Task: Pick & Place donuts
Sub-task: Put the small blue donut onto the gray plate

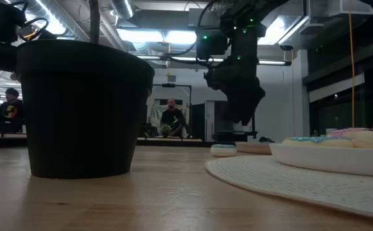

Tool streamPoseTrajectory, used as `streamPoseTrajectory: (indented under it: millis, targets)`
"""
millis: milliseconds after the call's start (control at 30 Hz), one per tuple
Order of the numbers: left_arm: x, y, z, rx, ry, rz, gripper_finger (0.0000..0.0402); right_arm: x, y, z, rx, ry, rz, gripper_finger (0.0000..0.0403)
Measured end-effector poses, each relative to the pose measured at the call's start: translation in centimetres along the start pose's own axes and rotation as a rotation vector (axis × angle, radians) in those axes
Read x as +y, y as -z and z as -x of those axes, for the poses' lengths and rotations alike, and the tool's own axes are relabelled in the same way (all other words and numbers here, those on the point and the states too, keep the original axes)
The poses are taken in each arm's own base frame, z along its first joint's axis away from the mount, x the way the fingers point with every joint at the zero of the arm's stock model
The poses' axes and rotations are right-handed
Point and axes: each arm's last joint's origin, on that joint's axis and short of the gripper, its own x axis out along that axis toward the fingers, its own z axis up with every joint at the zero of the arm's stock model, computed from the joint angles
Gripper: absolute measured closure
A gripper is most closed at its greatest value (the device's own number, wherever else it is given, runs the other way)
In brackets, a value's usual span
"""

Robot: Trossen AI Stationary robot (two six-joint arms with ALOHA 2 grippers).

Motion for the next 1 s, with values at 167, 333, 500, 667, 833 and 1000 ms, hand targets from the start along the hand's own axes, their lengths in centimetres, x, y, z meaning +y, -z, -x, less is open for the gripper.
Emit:
streamPoseTrajectory:
  millis: [167,333,500,667,833,1000]
  targets:
    - [0.0,0.0,0.0,0.0,0.0,0.0,0.0131,0.9,-0.1,-0.6,-0.013,-0.008,-0.033,0.0159]
    - [0.0,0.0,0.0,0.0,0.0,0.0,0.0131,1.6,-0.2,-1.1,-0.026,-0.016,-0.063,0.0159]
    - [0.0,0.0,0.0,0.0,0.0,0.0,0.0131,2.1,-0.1,-1.5,-0.02,-0.015,-0.077,0.0159]
    - [0.0,0.0,0.0,0.0,0.0,0.0,0.0131,2.6,-0.1,-1.7,-0.033,-0.024,-0.111,0.0159]
    - [0.0,0.0,0.0,0.0,0.0,0.0,0.0131,3.2,-0.2,-2.6,-0.032,-0.019,-0.126,0.0159]
    - [0.0,0.0,0.0,0.001,0.0,0.0,0.0131,3.8,-0.3,-3.4,-0.039,-0.023,-0.119,0.0159]
